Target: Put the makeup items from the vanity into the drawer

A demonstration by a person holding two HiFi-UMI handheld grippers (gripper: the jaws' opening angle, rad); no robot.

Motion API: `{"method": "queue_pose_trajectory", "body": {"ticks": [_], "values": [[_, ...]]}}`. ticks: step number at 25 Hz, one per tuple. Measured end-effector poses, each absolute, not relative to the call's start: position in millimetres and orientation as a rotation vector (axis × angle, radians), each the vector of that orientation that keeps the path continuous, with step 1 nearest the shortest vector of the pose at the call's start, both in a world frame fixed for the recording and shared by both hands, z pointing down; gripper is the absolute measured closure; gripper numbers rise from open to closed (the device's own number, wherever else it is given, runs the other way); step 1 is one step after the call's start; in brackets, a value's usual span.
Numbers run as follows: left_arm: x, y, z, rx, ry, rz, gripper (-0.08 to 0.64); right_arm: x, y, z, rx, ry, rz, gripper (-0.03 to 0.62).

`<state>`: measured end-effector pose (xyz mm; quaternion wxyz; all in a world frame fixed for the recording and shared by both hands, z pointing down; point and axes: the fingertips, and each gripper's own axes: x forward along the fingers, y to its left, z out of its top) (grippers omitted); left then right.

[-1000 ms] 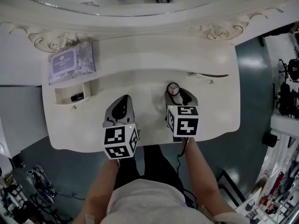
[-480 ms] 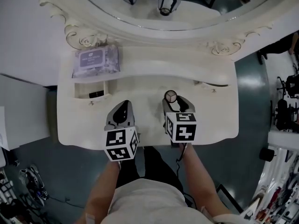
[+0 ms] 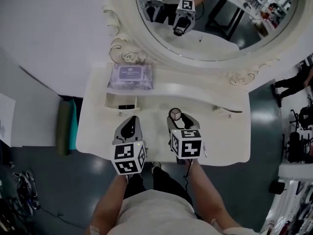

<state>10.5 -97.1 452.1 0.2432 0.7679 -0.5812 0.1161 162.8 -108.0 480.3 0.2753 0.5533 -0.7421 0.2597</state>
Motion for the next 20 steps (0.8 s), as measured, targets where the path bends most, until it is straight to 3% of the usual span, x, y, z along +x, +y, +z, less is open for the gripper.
{"method": "queue_pose_trajectory", "body": {"ticks": [20], "values": [[-116.0,-80.6,437.2,1.913,-1.833,0.236,0.551,17.3,-129.2,462.7,1.192,-2.178,0.572,0.377]]}}
